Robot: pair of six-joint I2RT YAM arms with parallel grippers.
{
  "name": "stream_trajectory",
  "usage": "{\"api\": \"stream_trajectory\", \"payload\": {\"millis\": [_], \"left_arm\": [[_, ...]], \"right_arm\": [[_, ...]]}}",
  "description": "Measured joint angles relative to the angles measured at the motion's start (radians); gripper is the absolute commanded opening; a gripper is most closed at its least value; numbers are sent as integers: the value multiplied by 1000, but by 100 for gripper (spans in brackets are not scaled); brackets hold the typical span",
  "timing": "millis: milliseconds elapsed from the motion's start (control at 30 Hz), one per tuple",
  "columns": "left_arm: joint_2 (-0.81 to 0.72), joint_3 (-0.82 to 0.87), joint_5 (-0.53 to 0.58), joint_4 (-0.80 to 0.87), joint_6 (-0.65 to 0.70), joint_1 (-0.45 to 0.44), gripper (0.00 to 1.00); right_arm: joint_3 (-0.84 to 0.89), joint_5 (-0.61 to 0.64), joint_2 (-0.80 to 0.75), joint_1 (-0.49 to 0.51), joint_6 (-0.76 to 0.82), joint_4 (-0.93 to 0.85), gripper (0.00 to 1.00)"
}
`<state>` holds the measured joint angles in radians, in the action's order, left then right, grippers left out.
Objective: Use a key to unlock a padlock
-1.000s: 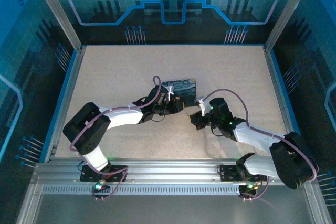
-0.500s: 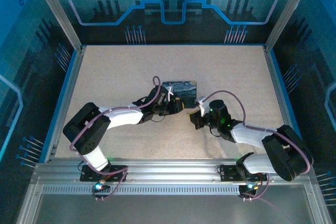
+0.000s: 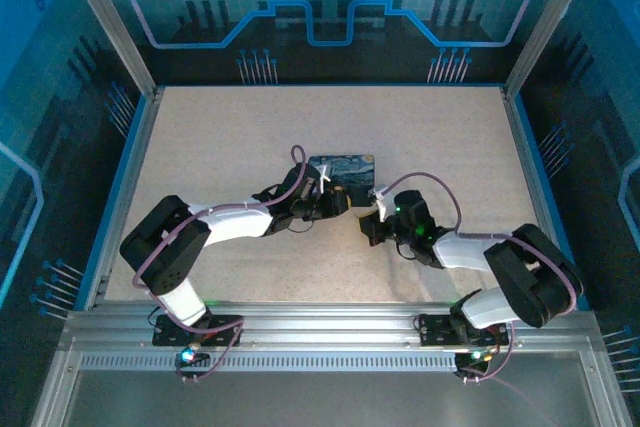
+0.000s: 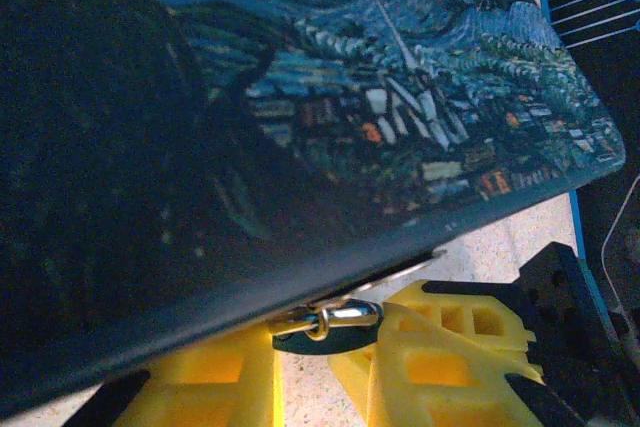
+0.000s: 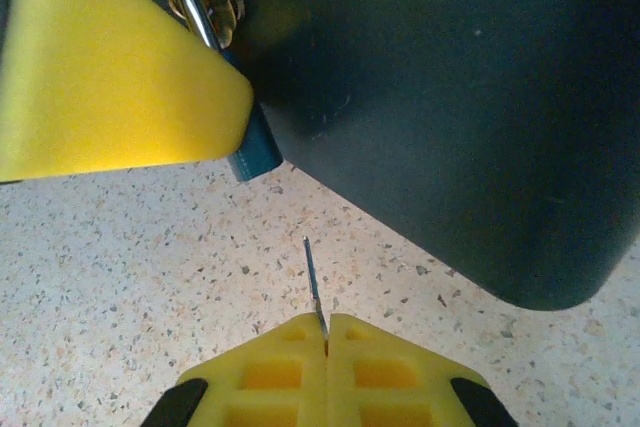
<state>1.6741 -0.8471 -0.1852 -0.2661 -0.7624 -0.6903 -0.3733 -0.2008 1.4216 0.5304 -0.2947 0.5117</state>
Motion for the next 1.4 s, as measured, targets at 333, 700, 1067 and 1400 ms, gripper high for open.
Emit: {"api": "stream_trajectory", "payload": {"millis": [333,700,1067,1400], "left_arm": [[0,0,0,0,0,0,22],[0,0,-3,0,-7,0,22],[0,0,-3,0,-13,0,21],[0,0,-6,0,-19,0,22]], "right_arm": [[-17,4,19,2,-2,34,0],[-30,2,28,2,-8,51,0],[-31,-5,38,6,-20,85,0],[-33,-8,45,6,-30,102,0]]}}
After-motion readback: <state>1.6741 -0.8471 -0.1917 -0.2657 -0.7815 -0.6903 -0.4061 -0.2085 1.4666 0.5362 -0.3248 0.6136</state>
